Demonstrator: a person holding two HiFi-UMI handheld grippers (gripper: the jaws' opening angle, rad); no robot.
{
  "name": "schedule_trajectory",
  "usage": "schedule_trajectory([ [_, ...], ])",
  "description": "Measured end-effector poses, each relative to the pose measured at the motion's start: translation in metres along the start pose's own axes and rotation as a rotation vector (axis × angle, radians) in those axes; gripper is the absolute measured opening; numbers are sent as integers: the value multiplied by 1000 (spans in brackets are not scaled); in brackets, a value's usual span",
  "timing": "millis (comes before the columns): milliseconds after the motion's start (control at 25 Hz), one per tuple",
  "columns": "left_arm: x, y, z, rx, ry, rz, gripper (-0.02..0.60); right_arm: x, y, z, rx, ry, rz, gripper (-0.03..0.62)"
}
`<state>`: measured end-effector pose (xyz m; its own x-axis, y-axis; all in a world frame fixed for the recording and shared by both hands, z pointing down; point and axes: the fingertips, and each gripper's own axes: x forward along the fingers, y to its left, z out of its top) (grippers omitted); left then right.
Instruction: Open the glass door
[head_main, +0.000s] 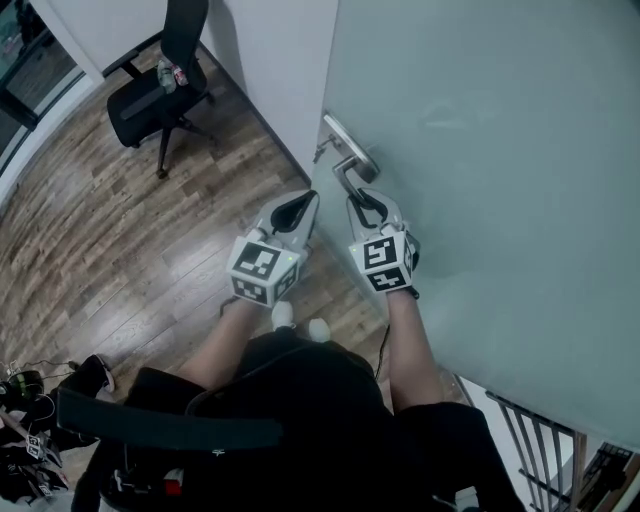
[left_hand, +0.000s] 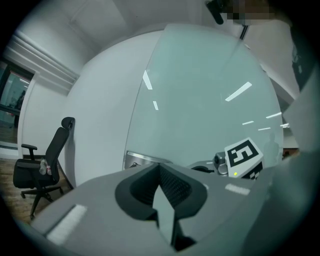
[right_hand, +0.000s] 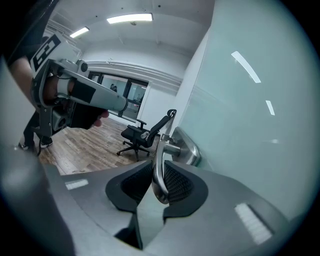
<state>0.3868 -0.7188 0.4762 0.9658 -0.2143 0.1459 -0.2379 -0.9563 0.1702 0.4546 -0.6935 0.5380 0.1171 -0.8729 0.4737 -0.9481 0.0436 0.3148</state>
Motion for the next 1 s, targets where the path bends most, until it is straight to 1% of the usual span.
schedule_trajectory([
  [200,7,-2,5,2,1,-20,-2,-1,0,0,2,0,-4,75],
  [560,10,-6,2,12,7,-33,-2,2,0,-1,-1,-3,-11,77],
  [720,8,-8,4,19,5,-33,-2,-4,-2,3,8,-20,-13,77],
  [800,7,-10,4,23,4,-33,-2,-10,-2,4,20,-28,-17,70],
  [920,5,-11,5,28,0,-30,-2,-25,-4,6,41,-51,-32,35],
  [1000,3,-11,7,30,-7,-25,-2,-41,-8,9,78,-84,-34,32],
])
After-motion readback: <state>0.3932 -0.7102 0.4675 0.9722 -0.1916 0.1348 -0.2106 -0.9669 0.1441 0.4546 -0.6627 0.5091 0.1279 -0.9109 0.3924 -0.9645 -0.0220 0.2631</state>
